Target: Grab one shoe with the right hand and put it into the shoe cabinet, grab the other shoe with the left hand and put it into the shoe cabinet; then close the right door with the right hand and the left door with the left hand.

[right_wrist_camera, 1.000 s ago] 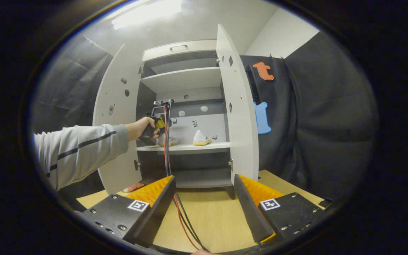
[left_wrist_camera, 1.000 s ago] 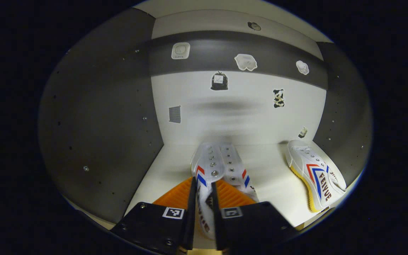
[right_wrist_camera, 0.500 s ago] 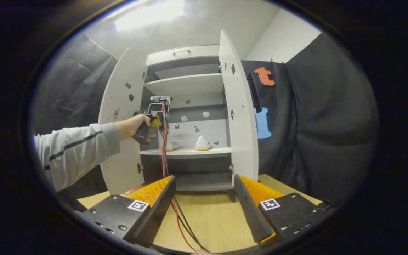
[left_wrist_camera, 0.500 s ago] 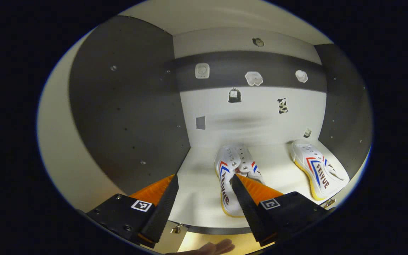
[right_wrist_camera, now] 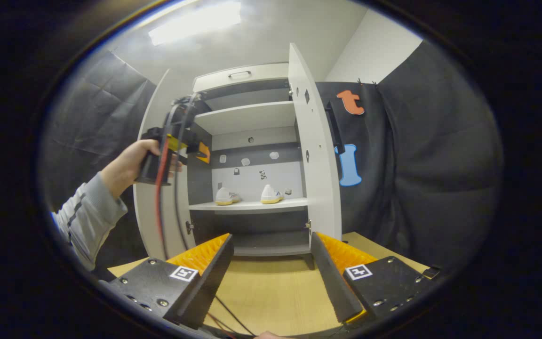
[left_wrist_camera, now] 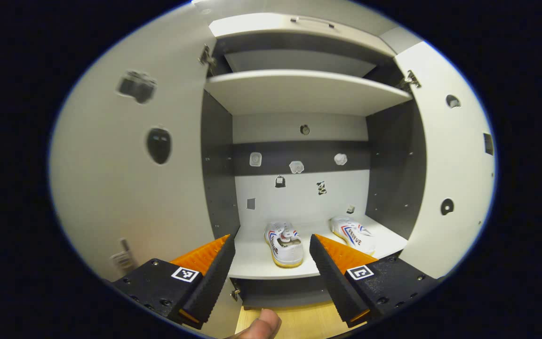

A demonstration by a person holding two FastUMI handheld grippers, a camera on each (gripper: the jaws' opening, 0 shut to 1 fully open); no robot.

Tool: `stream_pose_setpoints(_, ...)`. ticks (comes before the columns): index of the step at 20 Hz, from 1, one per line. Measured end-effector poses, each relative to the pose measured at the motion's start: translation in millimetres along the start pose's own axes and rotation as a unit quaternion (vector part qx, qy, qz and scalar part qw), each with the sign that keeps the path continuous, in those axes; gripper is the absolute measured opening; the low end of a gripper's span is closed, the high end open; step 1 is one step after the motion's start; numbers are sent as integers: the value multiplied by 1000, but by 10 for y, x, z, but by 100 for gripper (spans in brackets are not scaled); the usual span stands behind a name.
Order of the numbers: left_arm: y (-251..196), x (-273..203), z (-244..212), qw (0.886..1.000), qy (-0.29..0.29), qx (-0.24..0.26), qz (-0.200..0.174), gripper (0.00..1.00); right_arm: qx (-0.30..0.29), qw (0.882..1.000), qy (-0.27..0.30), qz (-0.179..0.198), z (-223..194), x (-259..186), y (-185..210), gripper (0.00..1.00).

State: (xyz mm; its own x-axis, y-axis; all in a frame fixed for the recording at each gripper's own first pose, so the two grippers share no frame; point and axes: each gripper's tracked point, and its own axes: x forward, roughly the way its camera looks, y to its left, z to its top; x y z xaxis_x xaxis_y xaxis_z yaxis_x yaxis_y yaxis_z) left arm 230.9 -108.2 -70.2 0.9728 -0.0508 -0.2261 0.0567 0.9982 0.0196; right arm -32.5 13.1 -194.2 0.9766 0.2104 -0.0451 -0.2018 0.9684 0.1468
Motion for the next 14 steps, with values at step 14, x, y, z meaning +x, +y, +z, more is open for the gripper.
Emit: stream_pose_setpoints(14, 195, -1873, -809, 997, -69, 2, -24, 98, -27, 999, 38, -29, 813, 317, -939, 98)
